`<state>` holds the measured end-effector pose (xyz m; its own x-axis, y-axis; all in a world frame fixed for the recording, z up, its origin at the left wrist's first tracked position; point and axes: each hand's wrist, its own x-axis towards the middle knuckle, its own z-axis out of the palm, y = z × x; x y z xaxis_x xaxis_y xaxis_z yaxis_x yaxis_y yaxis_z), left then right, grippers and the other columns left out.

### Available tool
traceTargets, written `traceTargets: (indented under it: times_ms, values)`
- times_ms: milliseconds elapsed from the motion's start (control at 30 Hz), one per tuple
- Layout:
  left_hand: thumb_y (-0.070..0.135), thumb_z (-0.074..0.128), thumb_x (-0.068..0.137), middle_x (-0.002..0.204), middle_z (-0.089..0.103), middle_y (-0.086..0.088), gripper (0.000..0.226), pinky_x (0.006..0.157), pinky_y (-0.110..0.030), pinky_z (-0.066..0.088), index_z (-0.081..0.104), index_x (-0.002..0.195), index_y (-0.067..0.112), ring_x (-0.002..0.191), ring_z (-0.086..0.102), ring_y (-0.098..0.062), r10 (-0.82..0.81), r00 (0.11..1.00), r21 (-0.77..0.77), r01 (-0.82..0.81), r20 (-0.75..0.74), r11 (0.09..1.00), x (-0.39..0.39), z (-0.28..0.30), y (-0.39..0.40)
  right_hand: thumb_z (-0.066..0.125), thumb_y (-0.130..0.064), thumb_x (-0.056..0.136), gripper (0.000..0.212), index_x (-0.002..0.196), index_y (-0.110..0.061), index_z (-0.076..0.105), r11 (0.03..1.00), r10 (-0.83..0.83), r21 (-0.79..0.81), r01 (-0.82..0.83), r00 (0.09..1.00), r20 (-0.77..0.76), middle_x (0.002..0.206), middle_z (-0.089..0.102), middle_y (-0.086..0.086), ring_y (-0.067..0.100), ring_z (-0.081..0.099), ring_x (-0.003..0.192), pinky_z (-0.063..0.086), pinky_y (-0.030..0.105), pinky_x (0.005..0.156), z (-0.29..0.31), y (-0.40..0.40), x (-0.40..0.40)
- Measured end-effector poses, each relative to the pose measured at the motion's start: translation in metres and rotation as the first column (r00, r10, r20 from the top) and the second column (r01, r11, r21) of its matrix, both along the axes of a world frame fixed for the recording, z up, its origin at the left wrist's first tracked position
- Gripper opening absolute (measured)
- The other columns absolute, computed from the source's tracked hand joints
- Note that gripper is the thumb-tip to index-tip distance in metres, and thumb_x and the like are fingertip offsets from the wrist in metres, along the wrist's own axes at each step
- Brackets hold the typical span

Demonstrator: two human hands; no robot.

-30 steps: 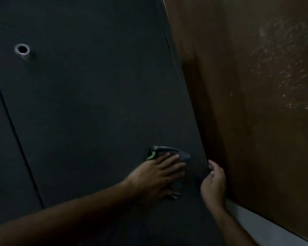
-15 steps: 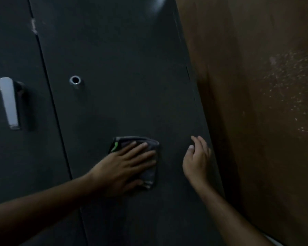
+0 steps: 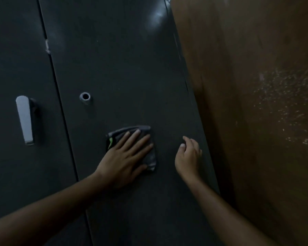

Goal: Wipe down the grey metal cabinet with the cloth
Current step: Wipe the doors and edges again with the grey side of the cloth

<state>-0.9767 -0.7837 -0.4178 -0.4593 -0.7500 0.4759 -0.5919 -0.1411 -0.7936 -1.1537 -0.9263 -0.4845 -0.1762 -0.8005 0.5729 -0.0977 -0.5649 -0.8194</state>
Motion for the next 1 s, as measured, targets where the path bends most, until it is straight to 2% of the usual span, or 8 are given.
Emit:
traceTargets:
  times_ms: [233,333,433,567,700,833,900,1000]
  values:
    - [0.057,0.017,0.111,0.176,-0.011,-0.009,0.071,0.127,-0.053,-0.017,0.001,0.169,0.02,0.161,-0.019,-0.035,0.101,0.958,-0.134,-0.141,-0.268,0.981,-0.121,0.178,-0.125,0.036,-0.023,0.11,0.04,0.148,-0.018,0.049,0.995,-0.015,0.101,-0.01,0.968,0.249,0.15,0.045,0.003,0.008,0.045,0.125,0.035,0.025,0.098,0.084,-0.021,-0.023]
    - [0.054,0.016,0.111,0.176,-0.009,-0.011,0.069,0.121,-0.052,-0.022,0.003,0.169,0.018,0.161,-0.015,-0.037,0.118,0.993,0.133,-0.118,0.004,0.984,-0.119,0.18,-0.13,0.035,-0.023,0.11,0.041,0.148,-0.019,0.049,0.98,-0.064,0.201,0.01,0.962,0.266,0.15,0.047,0.003,0.014,0.046,0.132,0.037,0.028,0.103,0.113,-0.032,-0.034]
    - [0.056,0.016,0.11,0.176,-0.008,-0.009,0.07,0.117,-0.052,-0.03,0.002,0.169,0.021,0.161,-0.015,-0.036,0.045,0.944,0.386,-0.177,0.328,0.906,-0.062,0.169,-0.076,0.035,-0.022,0.11,0.041,0.148,-0.019,0.049,0.978,-0.087,0.195,0.073,0.994,0.067,0.153,0.046,0.002,0.018,0.043,0.137,0.036,0.033,0.11,0.135,-0.028,-0.039]
    - [0.057,0.028,0.107,0.175,0.02,-0.007,0.068,0.129,-0.052,-0.007,0.028,0.166,0.022,0.162,0.009,-0.037,-0.01,0.995,0.091,0.001,0.099,0.996,-0.043,0.292,-0.078,0.035,-0.024,0.11,0.042,0.15,-0.02,0.046,0.993,-0.017,0.111,0.03,0.993,-0.115,0.154,0.046,0.0,0.016,0.044,0.137,0.037,0.031,0.109,0.194,-0.025,-0.037]
    - [0.058,0.013,0.107,0.176,-0.003,-0.012,0.075,0.126,-0.055,-0.017,0.009,0.169,0.016,0.161,-0.012,-0.04,0.09,0.982,-0.029,-0.096,-0.164,0.995,-0.091,0.363,-0.122,0.036,-0.026,0.11,0.041,0.149,-0.021,0.048,0.978,0.0,0.209,-0.016,0.997,0.078,0.152,0.048,0.001,0.011,0.046,0.132,0.033,0.025,0.101,0.267,-0.031,-0.04]
    - [0.051,0.023,0.111,0.17,-0.021,-0.018,0.072,0.118,-0.064,-0.022,-0.001,0.168,0.013,0.153,-0.023,-0.046,0.045,0.967,0.347,-0.134,0.251,0.928,-0.057,0.289,-0.088,0.037,-0.025,0.11,0.041,0.15,-0.021,0.047,0.975,0.008,0.22,-0.021,0.998,0.06,0.153,0.047,0.001,0.013,0.045,0.135,0.033,0.024,0.101,0.306,-0.036,-0.051]
    - [0.054,0.039,0.108,0.173,-0.001,-0.017,0.074,0.126,-0.067,-0.007,0.018,0.168,0.015,0.157,-0.002,-0.043,-0.061,0.937,0.413,-0.093,0.344,0.906,-0.026,0.28,-0.051,0.038,-0.024,0.11,0.042,0.151,-0.02,0.045,0.973,0.035,0.229,-0.037,0.999,0.014,0.154,0.045,0.001,0.015,0.045,0.138,0.032,0.024,0.103,0.325,-0.039,-0.053]
    - [0.06,0.057,0.098,0.168,0.034,-0.007,0.073,0.126,-0.053,0.014,0.045,0.158,0.02,0.155,0.032,-0.033,-0.111,0.977,0.344,0.042,0.182,0.938,-0.019,0.327,-0.046,0.037,-0.022,0.11,0.043,0.153,-0.02,0.043,0.96,0.064,0.273,-0.062,0.998,0.002,0.156,0.043,0.001,0.015,0.044,0.138,0.032,0.023,0.102,0.357,-0.049,-0.054]
